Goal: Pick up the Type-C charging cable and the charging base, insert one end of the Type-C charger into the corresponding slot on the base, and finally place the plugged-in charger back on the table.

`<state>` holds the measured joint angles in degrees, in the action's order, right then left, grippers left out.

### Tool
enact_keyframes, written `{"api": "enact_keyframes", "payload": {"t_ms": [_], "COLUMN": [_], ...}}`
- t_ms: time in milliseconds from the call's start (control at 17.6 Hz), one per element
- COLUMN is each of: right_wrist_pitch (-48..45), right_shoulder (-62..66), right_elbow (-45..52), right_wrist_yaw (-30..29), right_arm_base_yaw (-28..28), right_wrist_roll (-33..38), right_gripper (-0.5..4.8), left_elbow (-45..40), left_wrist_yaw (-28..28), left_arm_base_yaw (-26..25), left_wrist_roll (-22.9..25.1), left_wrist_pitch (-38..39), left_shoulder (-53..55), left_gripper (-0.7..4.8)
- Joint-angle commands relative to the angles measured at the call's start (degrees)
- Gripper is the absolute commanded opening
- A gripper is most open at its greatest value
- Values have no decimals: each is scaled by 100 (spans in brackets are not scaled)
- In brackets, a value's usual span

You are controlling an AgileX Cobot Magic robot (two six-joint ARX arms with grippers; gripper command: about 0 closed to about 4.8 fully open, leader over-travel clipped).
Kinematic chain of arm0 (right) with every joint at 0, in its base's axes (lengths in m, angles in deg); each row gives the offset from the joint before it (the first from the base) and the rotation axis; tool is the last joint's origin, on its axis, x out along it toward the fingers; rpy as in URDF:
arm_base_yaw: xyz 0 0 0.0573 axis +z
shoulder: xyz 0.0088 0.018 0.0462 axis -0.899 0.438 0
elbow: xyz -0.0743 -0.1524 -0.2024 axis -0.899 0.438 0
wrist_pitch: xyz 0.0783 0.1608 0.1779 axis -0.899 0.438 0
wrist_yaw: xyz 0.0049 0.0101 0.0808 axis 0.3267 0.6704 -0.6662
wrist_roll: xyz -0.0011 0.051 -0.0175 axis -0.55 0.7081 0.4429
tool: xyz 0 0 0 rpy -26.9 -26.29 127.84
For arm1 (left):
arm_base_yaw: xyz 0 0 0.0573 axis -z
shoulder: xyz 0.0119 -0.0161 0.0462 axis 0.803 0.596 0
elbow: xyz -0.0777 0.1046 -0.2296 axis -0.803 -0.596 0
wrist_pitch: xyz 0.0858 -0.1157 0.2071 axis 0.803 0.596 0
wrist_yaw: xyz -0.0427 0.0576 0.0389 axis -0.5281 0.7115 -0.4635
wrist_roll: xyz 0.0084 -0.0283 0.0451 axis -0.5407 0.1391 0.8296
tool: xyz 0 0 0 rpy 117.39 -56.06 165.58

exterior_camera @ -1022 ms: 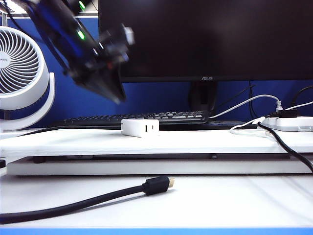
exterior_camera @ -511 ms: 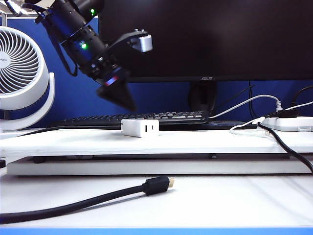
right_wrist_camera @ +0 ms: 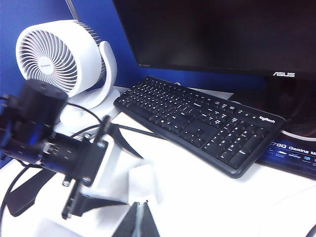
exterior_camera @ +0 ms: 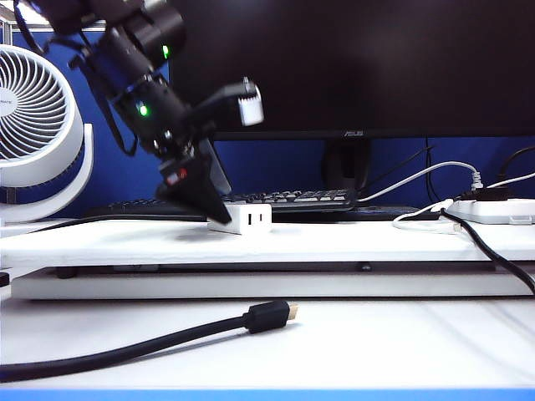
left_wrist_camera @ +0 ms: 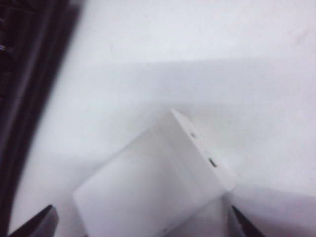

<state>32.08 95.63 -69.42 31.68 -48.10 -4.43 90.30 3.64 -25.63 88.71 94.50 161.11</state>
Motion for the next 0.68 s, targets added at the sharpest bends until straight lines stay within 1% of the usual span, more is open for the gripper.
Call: {"api": "enact_keyframes", "payload": {"t_ms": [57,114,170,227,284,397,454,511,568,624,681], "right_wrist_pitch": [-57,-57,-59,-59,-59,-59,-59,-59,-59,-59,-59], "right_shoulder": [-17,-17,-17,-17,-17,-17,-20,-20,-20,-20,-20], "right_elbow": [-37,-37,-37,-37,-37,-37,-37,-37,-37,-37,-37], "right_wrist_yaw": [-35,-37,-35,-35,-35,-35,-37,-39,-39,-44,-85], "right_arm_base_yaw": [2,2,2,2,2,2,2,2,2,2,2], "right_wrist_roll": [9,9,7,7,7,7,7,9,9,9,9], "right_gripper": [-6,-6,-6,-6,-6,-6,-6,-6,-6,-6,-6], "left_elbow": [15,15,15,15,15,20,138,455,684,970,1156], "left_wrist_yaw": [22,24,39,42,39,39,37,28,17,15,-22], "left_arm_base_yaw": [4,4,4,4,4,4,7,7,7,7,7], "left_wrist_roll": [-31,-44,-44,-46,-50,-297,-678,-684,-658,-385,-160], "left_wrist_pitch": [11,4,0,-20,-35,-31,164,621,841,1043,1128], "left_shoulder": [114,140,144,144,142,138,133,133,133,133,136], "left_gripper": [461,428,356,298,263,263,262,263,266,278,278]}}
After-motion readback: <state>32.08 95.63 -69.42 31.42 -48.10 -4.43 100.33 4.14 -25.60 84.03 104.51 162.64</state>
